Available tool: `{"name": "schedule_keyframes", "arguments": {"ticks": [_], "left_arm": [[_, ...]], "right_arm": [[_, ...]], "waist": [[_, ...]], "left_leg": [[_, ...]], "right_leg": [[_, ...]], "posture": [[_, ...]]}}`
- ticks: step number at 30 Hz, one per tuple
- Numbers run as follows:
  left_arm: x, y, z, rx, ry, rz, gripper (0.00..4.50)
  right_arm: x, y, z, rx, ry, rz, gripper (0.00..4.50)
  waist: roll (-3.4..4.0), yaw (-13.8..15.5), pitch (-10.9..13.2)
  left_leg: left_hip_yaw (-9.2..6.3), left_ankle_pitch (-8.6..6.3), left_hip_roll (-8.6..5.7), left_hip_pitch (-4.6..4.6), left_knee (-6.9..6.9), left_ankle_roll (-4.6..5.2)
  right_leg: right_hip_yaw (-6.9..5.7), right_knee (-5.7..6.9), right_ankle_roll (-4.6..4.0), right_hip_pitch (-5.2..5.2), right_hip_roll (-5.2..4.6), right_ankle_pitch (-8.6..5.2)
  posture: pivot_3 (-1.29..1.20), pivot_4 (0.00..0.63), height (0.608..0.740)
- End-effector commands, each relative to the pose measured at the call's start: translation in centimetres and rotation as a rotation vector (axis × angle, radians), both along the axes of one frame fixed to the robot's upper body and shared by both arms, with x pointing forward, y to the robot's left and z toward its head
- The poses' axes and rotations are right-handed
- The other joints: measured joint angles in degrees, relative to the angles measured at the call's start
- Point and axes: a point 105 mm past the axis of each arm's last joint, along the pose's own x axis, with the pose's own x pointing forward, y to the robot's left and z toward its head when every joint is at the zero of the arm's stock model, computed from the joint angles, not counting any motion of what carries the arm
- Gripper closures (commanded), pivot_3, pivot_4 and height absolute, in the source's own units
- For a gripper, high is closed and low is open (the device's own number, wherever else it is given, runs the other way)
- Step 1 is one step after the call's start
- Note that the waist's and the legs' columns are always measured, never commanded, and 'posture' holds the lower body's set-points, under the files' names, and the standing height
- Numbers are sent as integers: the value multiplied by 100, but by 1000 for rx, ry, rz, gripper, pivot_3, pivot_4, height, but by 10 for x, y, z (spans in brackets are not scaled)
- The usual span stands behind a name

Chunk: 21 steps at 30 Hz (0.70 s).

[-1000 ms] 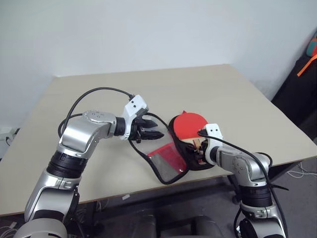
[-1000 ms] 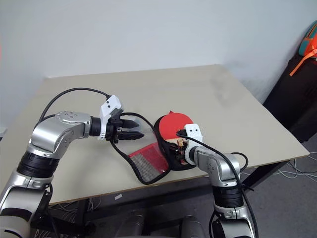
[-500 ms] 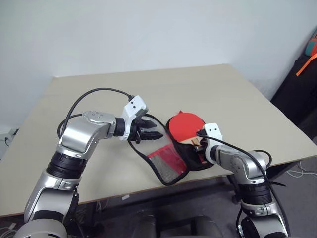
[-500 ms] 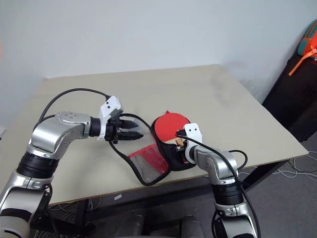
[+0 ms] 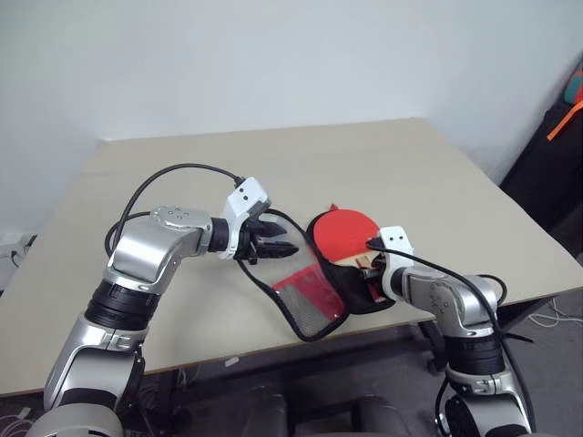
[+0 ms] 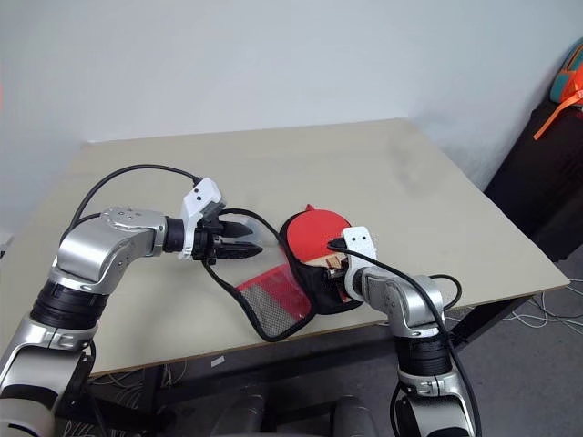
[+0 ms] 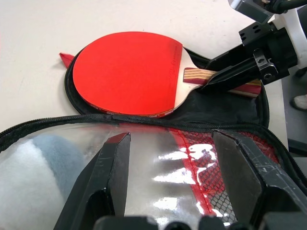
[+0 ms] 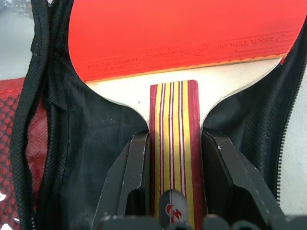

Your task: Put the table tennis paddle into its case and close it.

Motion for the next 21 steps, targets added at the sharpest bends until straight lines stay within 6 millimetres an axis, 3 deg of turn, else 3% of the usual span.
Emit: {"name": "schedule_keyframes", "arguments": {"ticks": [1, 9, 10, 16, 21], "left_arm": [[2, 0, 16, -20, -49, -5, 1673], [5, -1, 19, -26, -64, -2, 1673], [5, 0, 19, -27, -66, 0, 1673], [5, 3, 20, -24, -70, 12, 1673], [6, 9, 25, -43, -70, 31, 1673]], "right_arm": [[-6, -1, -3, 21, 32, -3, 3363], [0, 8, -3, 44, 13, -5, 3363], [1, 8, -4, 45, 15, -8, 2654], [3, 8, 0, 55, 9, 14, 778], [14, 6, 36, 90, -162, 63, 778]], "waist": [[0, -1, 0], [-2, -4, -1], [-2, -9, -1], [-4, 0, -2], [-4, -2, -1]], "left_leg": [[-1, 0, 0, 0, 0, 0], [-1, 0, 0, 3, 0, -1], [-1, 0, 0, 3, 0, -1], [0, 0, 1, 4, 1, -1], [1, 0, 1, 1, 3, -1]], "right_leg": [[0, 0, 0, 0, 0, 0], [-1, 1, -1, 1, 0, 0], [-1, 2, -1, 1, 0, 0], [-1, 1, -1, 2, 0, 0], [-4, 0, -2, 2, -3, 0]], "posture": [[0, 0, 740], [0, 0, 740], [0, 0, 740], [0, 0, 740], [0, 0, 740]]}}
